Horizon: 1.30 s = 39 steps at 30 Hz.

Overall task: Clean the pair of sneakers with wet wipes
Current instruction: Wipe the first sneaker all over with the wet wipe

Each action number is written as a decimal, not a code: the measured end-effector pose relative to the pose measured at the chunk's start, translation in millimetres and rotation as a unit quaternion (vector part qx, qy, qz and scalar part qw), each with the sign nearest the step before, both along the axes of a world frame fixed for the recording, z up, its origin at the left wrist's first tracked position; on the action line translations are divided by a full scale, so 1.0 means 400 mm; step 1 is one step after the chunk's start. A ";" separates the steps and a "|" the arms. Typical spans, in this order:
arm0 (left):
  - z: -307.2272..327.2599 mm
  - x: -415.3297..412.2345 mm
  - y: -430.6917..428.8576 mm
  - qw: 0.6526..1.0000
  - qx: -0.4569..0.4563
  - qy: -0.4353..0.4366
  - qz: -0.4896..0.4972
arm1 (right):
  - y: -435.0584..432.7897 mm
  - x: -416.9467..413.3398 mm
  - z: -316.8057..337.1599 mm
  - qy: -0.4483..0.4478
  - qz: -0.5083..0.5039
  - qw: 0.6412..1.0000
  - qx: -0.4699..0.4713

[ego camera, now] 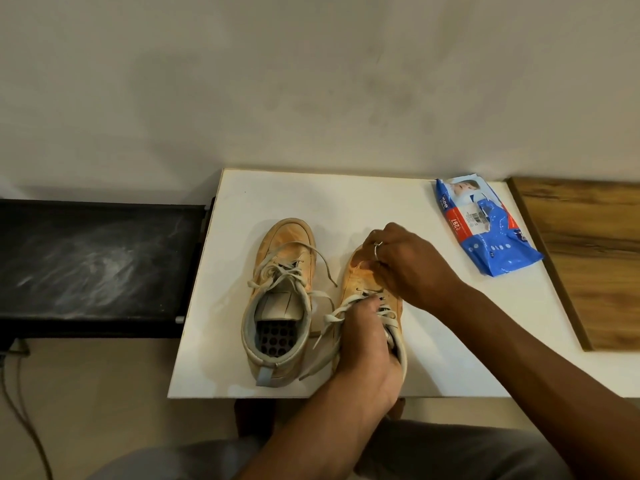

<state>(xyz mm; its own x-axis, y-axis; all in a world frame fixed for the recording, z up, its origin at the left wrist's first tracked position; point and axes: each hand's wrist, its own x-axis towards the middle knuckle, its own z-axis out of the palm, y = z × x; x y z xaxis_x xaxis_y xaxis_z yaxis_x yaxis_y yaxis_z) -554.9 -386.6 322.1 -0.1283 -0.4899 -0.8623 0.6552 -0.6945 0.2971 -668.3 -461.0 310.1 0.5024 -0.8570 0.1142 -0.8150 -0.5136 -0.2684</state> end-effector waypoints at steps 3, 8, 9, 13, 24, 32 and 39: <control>-0.005 -0.002 0.001 1.000 -0.001 -0.006 -0.004 | -0.031 -0.029 -0.001 0.003 -0.071 0.997 -0.015; -0.002 -0.001 -0.002 1.000 0.000 0.005 0.008 | 0.012 0.005 0.001 -0.005 0.012 1.000 0.007; -0.003 -0.001 -0.001 1.000 -0.001 0.006 0.011 | 0.009 0.004 0.001 -0.001 0.004 1.000 0.004; -0.001 -0.001 0.003 1.000 -0.001 0.004 0.002 | -0.024 -0.043 0.005 0.011 -0.114 0.993 -0.019; 0.012 0.004 0.000 1.000 -0.017 0.003 -0.018 | -0.012 -0.066 0.005 0.005 -0.163 0.986 0.018; 0.019 0.033 -0.014 0.999 -0.026 0.030 -0.023 | 0.046 -0.095 0.049 -0.160 -0.271 0.943 0.105; 0.039 0.074 -0.048 0.996 -0.025 0.023 -0.078 | 0.056 -0.073 0.050 -0.176 -0.272 0.939 0.115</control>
